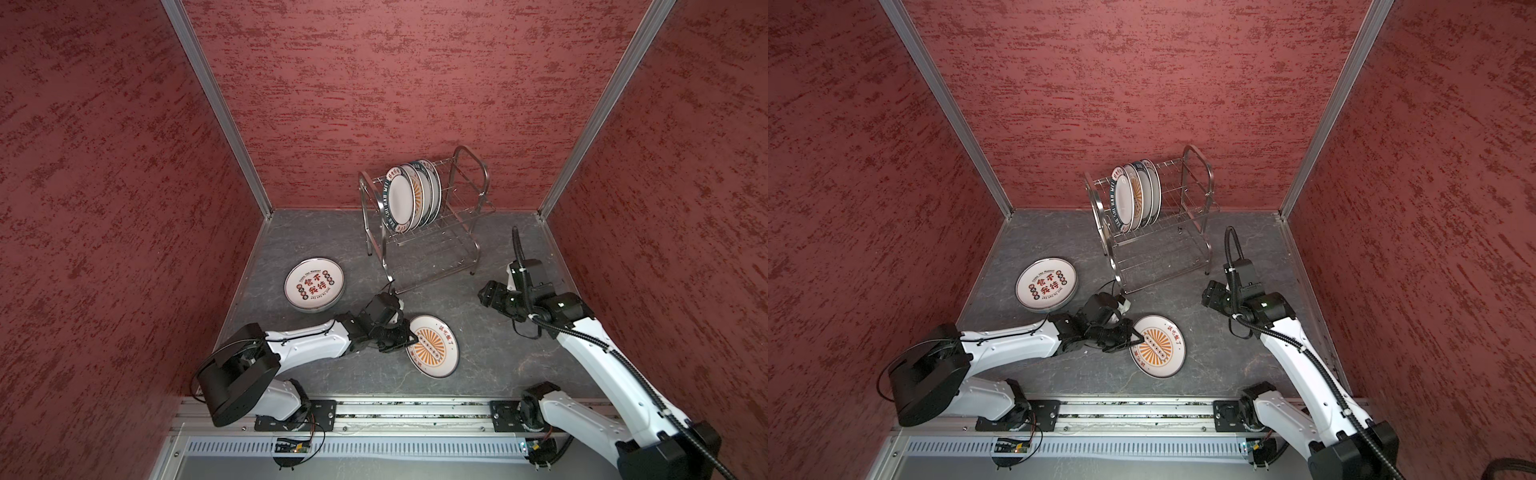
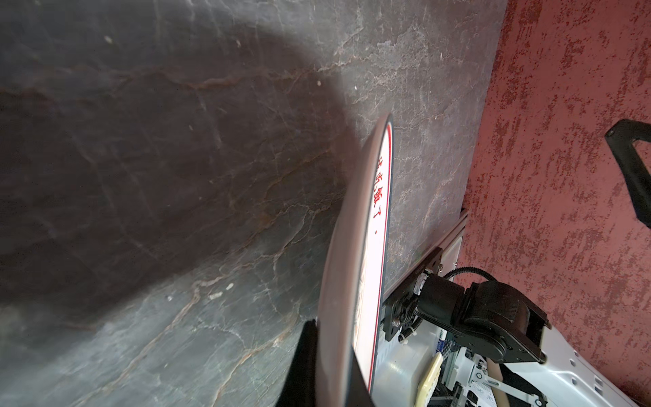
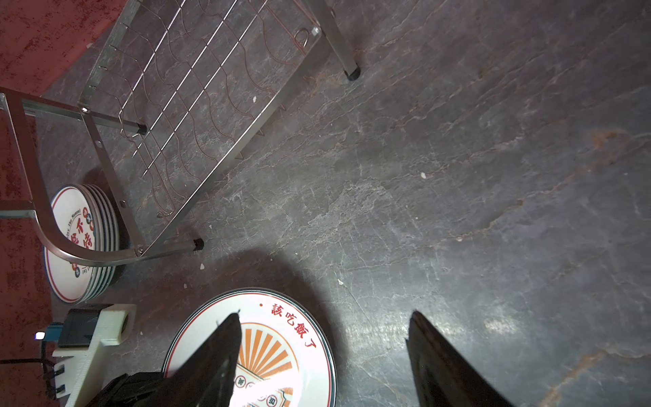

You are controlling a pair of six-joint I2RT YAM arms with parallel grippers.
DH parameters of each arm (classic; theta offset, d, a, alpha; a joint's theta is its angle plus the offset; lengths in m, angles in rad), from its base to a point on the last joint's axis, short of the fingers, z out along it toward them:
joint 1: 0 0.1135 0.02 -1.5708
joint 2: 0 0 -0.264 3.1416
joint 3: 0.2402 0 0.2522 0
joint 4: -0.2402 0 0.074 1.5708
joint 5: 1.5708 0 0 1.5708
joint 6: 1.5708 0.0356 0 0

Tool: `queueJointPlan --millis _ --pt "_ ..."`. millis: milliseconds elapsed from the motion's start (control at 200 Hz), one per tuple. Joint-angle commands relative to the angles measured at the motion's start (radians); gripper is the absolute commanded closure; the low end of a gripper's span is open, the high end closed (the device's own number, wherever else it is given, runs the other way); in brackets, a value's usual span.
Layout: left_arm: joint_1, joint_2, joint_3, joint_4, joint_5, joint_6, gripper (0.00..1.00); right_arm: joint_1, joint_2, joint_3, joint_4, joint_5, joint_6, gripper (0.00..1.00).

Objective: Unload the plates from the dish rack
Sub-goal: Place the plate at the bottom-center of the table.

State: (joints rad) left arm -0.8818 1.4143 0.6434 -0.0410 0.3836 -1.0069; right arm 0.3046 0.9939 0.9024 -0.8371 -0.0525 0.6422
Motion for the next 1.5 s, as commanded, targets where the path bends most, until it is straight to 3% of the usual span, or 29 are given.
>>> queueJointPlan --millis 0,461,1182,1498 --pt "-0.005 0.015 0.027 0.057 -0.009 -0.011 1.0 -0.01 0.0 0.0 -0.013 -0.005 -0.024 0.24" --pt "-0.014 0.084 0.086 -0.052 -0.063 0.001 1.0 -0.021 0.005 -0.021 0.034 -0.054 -0.052 0.24" --pt "-0.028 0.085 0.091 -0.126 -0.104 0.013 0.79 -0.022 -0.014 -0.046 0.05 -0.079 -0.058 0.23" --pt "-0.03 0.079 0.091 -0.173 -0.132 0.017 0.64 -0.021 -0.008 -0.045 0.048 -0.07 -0.062 0.22"
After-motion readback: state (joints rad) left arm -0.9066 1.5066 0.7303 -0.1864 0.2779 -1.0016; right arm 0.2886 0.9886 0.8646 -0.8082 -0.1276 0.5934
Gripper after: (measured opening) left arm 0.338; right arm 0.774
